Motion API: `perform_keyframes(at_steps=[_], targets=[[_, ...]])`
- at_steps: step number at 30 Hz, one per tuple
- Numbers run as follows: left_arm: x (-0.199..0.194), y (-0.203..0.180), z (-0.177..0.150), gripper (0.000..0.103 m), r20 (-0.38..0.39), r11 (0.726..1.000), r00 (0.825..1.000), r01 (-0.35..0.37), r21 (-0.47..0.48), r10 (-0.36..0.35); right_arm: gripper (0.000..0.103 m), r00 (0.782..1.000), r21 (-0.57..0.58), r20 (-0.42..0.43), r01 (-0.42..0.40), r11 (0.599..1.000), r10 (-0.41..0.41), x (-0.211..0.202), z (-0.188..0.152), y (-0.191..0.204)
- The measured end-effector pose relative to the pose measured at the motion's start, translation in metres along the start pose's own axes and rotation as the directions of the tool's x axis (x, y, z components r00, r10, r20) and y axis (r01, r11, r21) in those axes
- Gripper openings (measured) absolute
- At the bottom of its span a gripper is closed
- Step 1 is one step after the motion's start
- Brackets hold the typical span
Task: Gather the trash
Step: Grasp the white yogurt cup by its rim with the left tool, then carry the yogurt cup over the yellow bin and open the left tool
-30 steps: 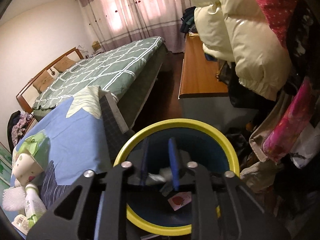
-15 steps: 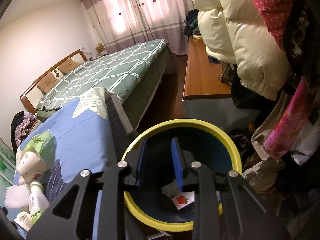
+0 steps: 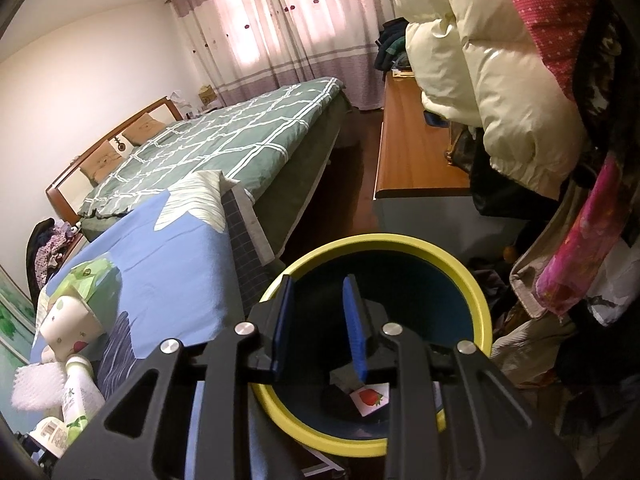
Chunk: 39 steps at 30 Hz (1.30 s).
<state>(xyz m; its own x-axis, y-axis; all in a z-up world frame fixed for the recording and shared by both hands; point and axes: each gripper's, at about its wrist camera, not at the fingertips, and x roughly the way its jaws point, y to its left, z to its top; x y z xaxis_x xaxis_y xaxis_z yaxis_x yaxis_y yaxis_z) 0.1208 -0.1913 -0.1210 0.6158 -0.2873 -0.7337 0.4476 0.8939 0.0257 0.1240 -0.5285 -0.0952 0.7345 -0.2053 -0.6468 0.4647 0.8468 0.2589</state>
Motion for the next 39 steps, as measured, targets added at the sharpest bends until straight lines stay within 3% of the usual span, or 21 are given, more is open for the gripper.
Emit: perform_keyframes(at_steps=[3,6,17,24,33,39], targets=[[0.002,0.0,0.0,0.017,0.003,1.0,1.0,0.001,0.0,-0.001,0.025,1.0,0.005,-0.001,-0.003,1.0,0.003,-0.001,-0.001,-0.002],[0.003,0.002,0.001,0.006,0.004,1.0,1.0,0.004,-0.011,-0.004,0.025,1.0,0.009,-0.005,-0.005,1.0,0.005,-0.002,-0.004,-0.004],[-0.023,-0.007,0.012,0.005,0.061,1.0,0.998,0.016,0.017,-0.017,0.025,1.0,0.016,0.013,-0.01,1.0,0.01,-0.016,-0.012,-0.011],[-0.034,-0.031,0.05,0.005,0.117,0.996,0.99,0.07,0.062,-0.077,0.025,0.998,0.014,0.056,0.028,1.0,-0.029,-0.04,-0.016,-0.024],[0.011,-0.109,0.118,0.005,0.078,0.965,0.969,0.222,0.138,-0.234,0.025,0.991,0.03,0.085,0.104,0.994,-0.106,-0.059,-0.024,-0.059],[0.06,-0.173,0.149,0.005,0.03,0.954,0.967,0.243,0.176,-0.252,0.025,0.987,0.05,0.084,0.135,0.99,-0.139,-0.066,-0.031,-0.081]])
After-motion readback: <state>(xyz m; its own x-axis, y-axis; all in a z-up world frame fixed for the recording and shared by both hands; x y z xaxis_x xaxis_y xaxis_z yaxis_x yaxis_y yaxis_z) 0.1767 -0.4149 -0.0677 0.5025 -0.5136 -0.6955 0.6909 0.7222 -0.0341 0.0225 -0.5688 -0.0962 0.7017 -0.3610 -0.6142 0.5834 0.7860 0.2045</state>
